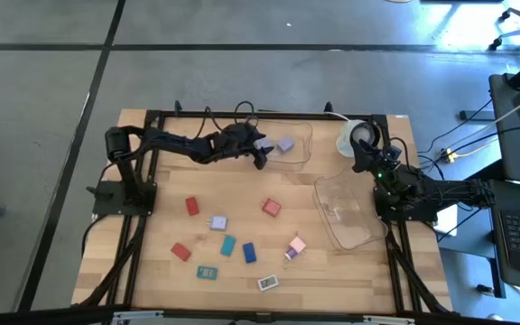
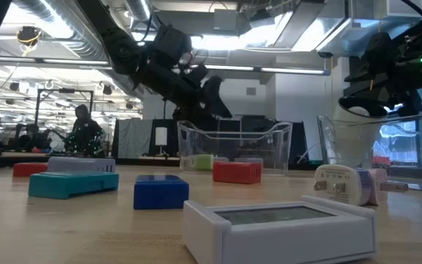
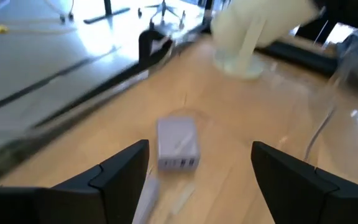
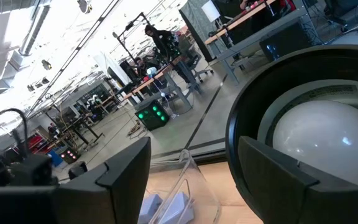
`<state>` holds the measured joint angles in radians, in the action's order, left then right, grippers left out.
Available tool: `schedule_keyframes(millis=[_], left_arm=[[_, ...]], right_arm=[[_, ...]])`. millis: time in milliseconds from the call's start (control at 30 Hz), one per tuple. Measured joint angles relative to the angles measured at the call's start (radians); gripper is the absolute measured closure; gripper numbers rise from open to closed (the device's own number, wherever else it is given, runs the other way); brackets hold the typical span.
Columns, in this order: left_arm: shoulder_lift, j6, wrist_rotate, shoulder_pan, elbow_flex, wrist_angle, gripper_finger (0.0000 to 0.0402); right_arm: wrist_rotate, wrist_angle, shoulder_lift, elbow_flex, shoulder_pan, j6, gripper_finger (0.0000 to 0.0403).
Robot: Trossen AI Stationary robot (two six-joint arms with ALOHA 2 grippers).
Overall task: Pick & Place Office items
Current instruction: Put the top red digital clock into the bottom transparent bin
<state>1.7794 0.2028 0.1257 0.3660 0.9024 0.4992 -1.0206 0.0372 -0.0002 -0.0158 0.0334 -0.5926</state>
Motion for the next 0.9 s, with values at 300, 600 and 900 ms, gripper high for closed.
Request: schedule_keyframes(millis=[300, 600, 900], left_arm=[[-0.121, -0.003, 0.011, -0.034, 0.021, -0.066, 0.0123], [-0.270, 0.130, 0.133, -0.131, 0.021, -0.407, 0.0123], [-0.394, 0.385, 0.236, -0.273, 0.021, -0.781, 0.0123]], right_arm=[[0.000, 0.000, 0.000, 0.000, 0.000, 0.000, 0.0156], [0.000, 0.000, 0.000, 0.000, 0.000, 0.000, 0.0156], [0.000, 0.000, 0.000, 0.000, 0.000, 0.000, 0.0156]])
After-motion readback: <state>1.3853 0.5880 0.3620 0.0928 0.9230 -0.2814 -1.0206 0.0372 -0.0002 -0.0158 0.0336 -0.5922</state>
